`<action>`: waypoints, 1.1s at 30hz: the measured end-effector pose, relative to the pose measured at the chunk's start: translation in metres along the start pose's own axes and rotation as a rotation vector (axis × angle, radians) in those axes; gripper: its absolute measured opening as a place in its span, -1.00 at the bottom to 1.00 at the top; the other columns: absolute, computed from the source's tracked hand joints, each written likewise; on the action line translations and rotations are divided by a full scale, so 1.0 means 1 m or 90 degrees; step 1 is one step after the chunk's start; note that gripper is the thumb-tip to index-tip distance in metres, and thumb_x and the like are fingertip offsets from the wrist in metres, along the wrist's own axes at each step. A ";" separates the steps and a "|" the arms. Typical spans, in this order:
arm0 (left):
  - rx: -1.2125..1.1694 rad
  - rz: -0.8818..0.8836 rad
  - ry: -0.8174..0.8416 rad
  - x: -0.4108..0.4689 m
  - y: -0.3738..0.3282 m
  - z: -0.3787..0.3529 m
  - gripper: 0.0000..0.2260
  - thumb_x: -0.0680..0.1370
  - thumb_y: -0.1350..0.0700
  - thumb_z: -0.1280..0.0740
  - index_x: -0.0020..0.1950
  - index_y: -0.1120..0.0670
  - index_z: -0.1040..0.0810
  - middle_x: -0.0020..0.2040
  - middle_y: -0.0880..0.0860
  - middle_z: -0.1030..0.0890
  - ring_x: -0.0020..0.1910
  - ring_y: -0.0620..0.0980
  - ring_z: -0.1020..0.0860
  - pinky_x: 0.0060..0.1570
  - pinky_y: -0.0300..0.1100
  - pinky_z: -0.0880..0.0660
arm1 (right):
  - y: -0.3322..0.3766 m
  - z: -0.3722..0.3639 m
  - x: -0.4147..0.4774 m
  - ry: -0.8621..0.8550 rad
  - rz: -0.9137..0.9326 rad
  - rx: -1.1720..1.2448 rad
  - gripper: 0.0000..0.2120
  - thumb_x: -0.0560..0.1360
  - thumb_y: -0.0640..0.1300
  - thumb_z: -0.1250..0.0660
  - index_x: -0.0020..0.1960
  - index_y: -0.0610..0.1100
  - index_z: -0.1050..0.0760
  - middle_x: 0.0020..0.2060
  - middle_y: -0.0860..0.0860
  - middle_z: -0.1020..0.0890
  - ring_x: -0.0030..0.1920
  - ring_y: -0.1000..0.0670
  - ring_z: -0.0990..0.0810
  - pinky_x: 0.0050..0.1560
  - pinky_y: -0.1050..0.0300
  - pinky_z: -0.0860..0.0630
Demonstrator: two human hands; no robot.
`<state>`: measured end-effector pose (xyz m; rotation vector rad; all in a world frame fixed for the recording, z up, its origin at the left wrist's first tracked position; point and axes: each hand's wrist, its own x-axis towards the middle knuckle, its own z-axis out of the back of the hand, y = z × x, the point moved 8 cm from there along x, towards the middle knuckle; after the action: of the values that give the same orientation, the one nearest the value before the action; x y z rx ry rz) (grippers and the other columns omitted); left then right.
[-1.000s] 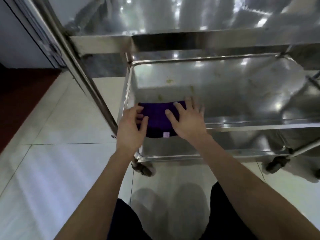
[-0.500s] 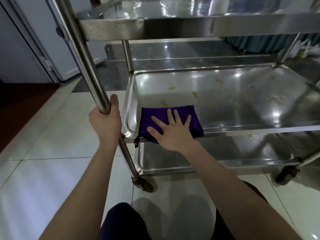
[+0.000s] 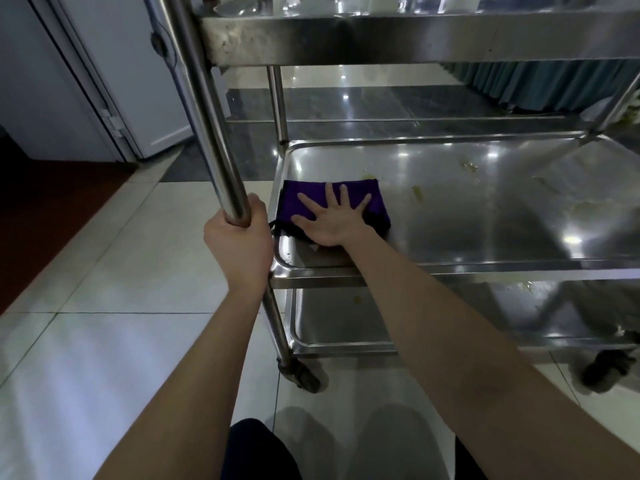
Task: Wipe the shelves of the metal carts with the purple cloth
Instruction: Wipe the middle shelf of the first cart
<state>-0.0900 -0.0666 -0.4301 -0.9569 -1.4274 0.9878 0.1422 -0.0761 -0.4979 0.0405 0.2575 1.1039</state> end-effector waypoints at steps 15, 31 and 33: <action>0.025 0.037 0.000 0.014 0.004 -0.002 -0.50 0.54 -0.20 -0.44 -0.37 0.11 -0.35 -0.38 0.37 -0.42 -0.41 0.10 -0.41 -0.41 0.17 -0.48 | -0.219 0.015 -0.109 0.004 -0.140 0.042 -0.23 0.53 0.65 0.12 0.68 0.45 0.11 0.75 0.11 0.22 0.73 -0.10 0.29 0.57 -0.52 0.40; -0.007 0.013 0.012 0.012 0.005 -0.003 -0.61 0.56 -0.02 -0.40 -0.34 0.08 -0.32 -0.40 0.17 -0.35 -0.42 0.12 -0.38 -0.39 0.03 -0.36 | 0.027 -0.010 -0.030 0.010 0.036 -0.013 -0.25 0.61 0.52 0.12 0.73 0.32 0.14 0.75 -0.09 0.25 0.71 -0.31 0.34 0.42 -0.68 0.47; -0.012 0.026 0.009 0.013 0.008 -0.001 -0.61 0.55 -0.05 -0.41 -0.33 0.11 -0.35 -0.39 0.18 -0.37 -0.41 0.12 -0.38 -0.39 0.04 -0.37 | 0.024 -0.014 -0.043 0.015 0.061 -0.007 -0.27 0.61 0.51 0.11 0.73 0.34 0.12 0.75 -0.03 0.24 0.72 -0.24 0.32 0.45 -0.63 0.49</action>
<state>-0.0898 -0.0516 -0.4330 -1.0081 -1.4124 0.9985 0.0993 -0.1047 -0.4996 0.0296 0.2729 1.2014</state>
